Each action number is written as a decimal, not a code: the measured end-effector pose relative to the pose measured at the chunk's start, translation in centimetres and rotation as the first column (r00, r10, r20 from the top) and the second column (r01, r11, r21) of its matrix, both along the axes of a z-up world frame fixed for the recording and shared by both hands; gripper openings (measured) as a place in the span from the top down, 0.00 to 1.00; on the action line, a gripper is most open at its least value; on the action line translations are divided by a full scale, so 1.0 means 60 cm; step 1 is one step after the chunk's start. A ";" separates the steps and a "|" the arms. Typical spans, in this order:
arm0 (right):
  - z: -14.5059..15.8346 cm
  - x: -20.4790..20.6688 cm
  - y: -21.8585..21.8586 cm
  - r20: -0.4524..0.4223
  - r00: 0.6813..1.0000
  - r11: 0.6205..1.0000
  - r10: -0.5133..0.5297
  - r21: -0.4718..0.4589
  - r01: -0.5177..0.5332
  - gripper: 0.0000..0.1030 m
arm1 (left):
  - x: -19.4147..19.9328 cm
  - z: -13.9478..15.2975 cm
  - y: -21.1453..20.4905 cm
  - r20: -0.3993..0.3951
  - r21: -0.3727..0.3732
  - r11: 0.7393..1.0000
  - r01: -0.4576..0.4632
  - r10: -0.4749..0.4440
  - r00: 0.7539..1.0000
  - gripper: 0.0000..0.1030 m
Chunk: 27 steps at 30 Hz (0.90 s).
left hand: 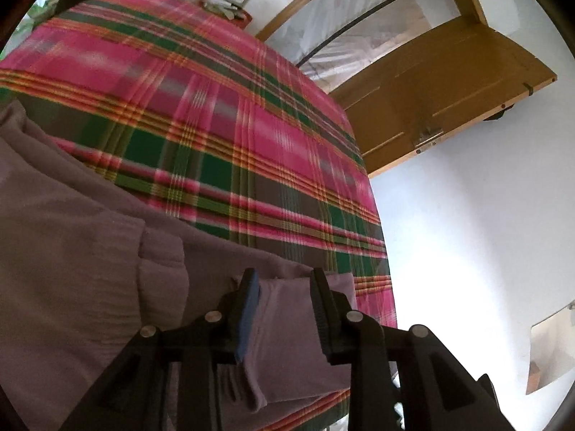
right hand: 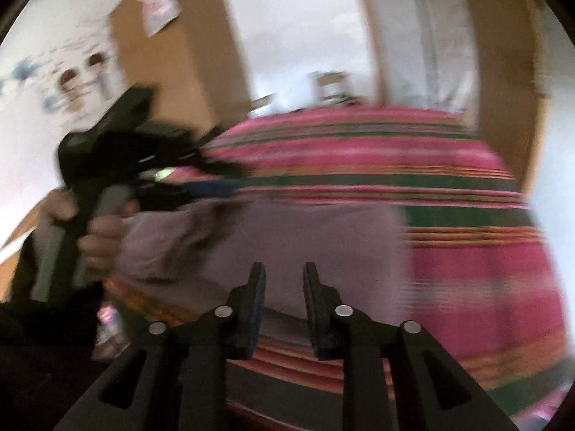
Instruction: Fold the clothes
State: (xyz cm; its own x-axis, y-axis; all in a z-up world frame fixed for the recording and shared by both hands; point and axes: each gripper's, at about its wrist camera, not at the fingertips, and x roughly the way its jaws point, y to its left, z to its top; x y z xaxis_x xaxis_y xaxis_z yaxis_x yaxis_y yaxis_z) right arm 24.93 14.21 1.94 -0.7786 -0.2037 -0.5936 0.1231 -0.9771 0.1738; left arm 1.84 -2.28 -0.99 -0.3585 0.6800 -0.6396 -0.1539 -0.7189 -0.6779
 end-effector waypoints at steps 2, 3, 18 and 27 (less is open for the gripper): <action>-0.009 0.014 0.034 0.019 0.997 0.996 -0.080 0.040 0.080 0.60 | 0.004 0.001 0.015 -0.005 0.000 0.999 0.037 -0.037 0.999 0.71; -0.017 0.024 0.043 0.031 0.994 0.993 -0.105 0.053 0.103 0.60 | 0.006 -0.001 0.022 0.003 0.000 0.998 0.061 -0.061 0.998 0.71; -0.091 -0.017 -0.009 0.070 0.988 0.975 -0.134 0.187 0.119 0.60 | 0.028 -0.056 0.074 0.107 -0.018 0.979 0.202 -0.199 0.974 0.71; -0.100 -0.057 -0.038 0.041 0.978 0.944 -0.203 0.274 0.184 0.32 | 0.031 -0.069 0.068 0.126 -0.006 0.980 0.198 -0.196 0.972 0.71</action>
